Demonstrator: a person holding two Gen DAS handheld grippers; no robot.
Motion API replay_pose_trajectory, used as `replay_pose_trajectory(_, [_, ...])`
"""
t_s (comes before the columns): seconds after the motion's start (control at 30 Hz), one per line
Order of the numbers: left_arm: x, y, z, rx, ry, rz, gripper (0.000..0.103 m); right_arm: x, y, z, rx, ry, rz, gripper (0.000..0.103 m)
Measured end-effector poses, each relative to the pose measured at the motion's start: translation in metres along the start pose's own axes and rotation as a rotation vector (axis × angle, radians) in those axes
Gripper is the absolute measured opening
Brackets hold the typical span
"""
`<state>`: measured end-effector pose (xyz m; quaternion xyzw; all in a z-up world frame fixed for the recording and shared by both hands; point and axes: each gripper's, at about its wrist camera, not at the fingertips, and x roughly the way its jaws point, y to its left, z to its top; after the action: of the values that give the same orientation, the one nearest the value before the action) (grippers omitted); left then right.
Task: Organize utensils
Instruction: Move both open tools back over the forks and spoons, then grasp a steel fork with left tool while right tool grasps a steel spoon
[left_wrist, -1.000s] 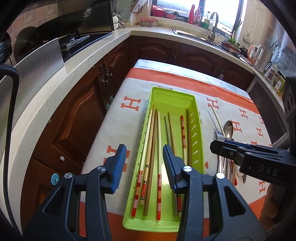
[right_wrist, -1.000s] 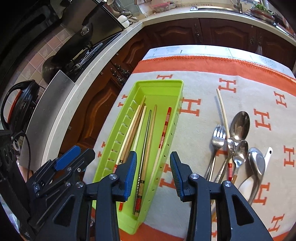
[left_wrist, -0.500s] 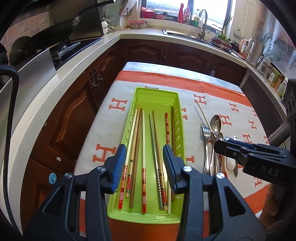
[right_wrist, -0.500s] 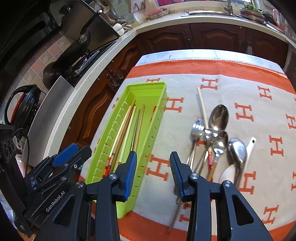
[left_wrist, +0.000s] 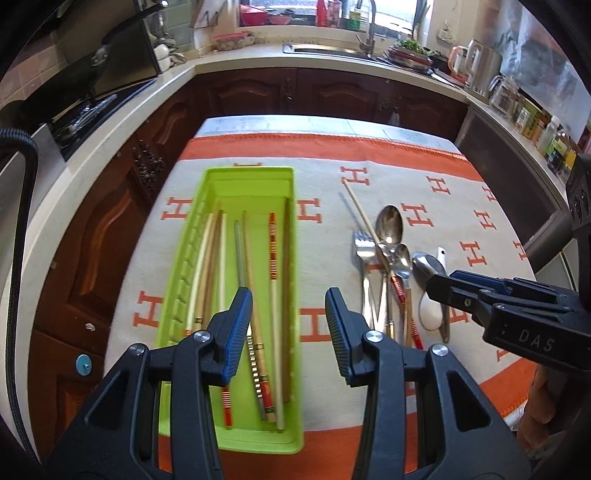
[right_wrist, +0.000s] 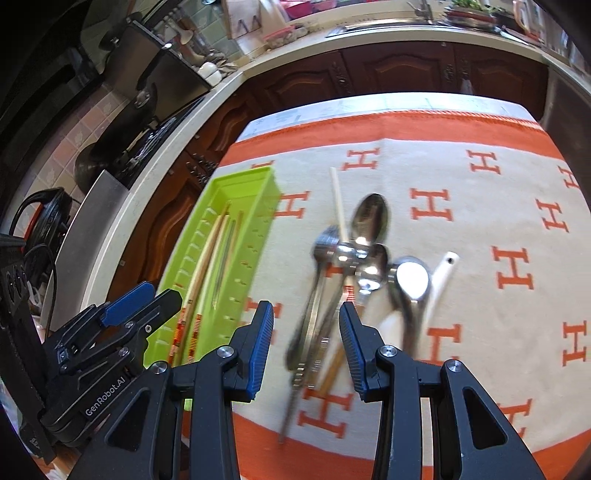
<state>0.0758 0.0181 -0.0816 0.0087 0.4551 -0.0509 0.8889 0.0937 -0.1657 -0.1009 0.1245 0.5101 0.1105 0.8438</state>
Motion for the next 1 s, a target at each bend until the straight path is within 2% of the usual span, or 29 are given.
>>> replay_pose_trajectory(0.3, [0.035, -0.04, 0.011, 0.052, 0.067, -0.073, 0.038, 0.0, -0.06, 0.0, 0.078, -0.012, -0.027, 0.038])
replay_pose_trajectory(0.53, [0.066, -0.053, 0.017, 0.026, 0.128, -0.144, 0.037, 0.012, -0.092, 0.001, 0.108, -0.004, -0.022, 0.038])
replay_pose_trajectory(0.63, [0.079, -0.056, 0.019, 0.007, 0.158, -0.173, 0.029, 0.018, -0.097, 0.001, 0.106, 0.001, -0.011, 0.038])
replay_pose_trajectory(0.7, [0.087, -0.06, 0.02, 0.01, 0.173, -0.166, 0.021, 0.022, -0.099, -0.001, 0.104, 0.003, -0.004, 0.038])
replay_pose_trajectory(1.0, [0.112, -0.065, 0.022, -0.003, 0.211, -0.13, 0.021, 0.033, -0.106, -0.004, 0.103, 0.009, 0.016, 0.038])
